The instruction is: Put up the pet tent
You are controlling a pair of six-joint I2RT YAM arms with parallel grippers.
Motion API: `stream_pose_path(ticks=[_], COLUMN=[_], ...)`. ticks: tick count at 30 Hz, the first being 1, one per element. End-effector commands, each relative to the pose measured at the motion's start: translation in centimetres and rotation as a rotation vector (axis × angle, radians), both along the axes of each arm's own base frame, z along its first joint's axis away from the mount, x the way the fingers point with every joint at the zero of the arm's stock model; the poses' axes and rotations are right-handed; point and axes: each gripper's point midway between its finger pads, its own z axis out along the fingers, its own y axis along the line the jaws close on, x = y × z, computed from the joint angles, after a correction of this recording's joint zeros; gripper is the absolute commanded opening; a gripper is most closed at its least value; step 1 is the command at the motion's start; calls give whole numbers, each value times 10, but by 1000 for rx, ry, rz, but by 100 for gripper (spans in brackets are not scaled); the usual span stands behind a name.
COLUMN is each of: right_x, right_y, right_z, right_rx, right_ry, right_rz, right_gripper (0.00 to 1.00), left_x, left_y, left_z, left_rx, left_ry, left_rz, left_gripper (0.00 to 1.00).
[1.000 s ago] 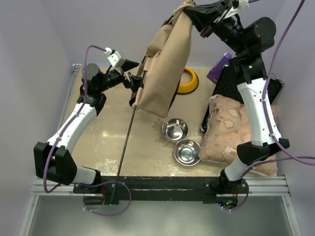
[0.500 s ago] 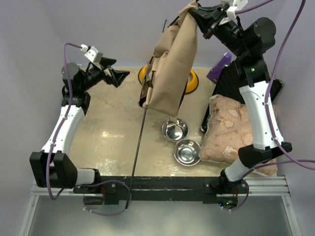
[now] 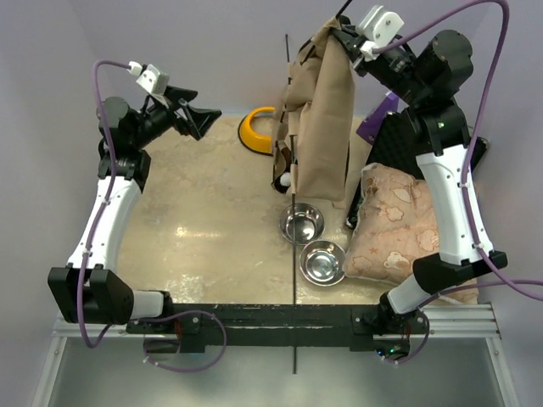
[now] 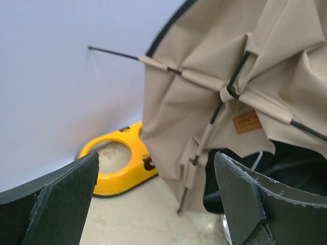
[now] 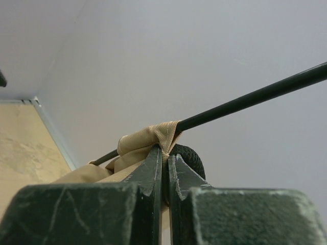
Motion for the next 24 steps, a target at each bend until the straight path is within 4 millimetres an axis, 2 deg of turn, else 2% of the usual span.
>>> stream_pose_path(ticks=[1,4,8,10,13,16,19,24], right_x=[-41,-43,-44,-48,-50,-52,-54,-64], right_y=[-24,-30,-29,-25,-14,5,25,65], right_z=[56,60,60,61,57,47,36,21], right_rx=[-15,-42,-76,-79,-92,-105,-114,-111], right_ry=[-241,-278,-305,-317,-317,-296,-273,-232], right_rz=[-105,-150,-159,-148,-126,-82,-43,48], right_gripper=[0,0,0,0,0,0,0,0], left_x=[-7,-7,-1,-5,-26,-62,-91,-145], left_y=[-27,-44,-41,-42,-46,-51,-52,-60], left_z=[-21,-17,36,76,140,200,241,285], left_rx=[-51,-42,-20,20,16,-19,-78,-148], left_ry=[71,50,-53,-151,-307,-469,-562,-683], left_rz=[-109,-139,-122,-139,-184,-263,-307,-391], left_gripper=[97,96,100,100,100,100,100,100])
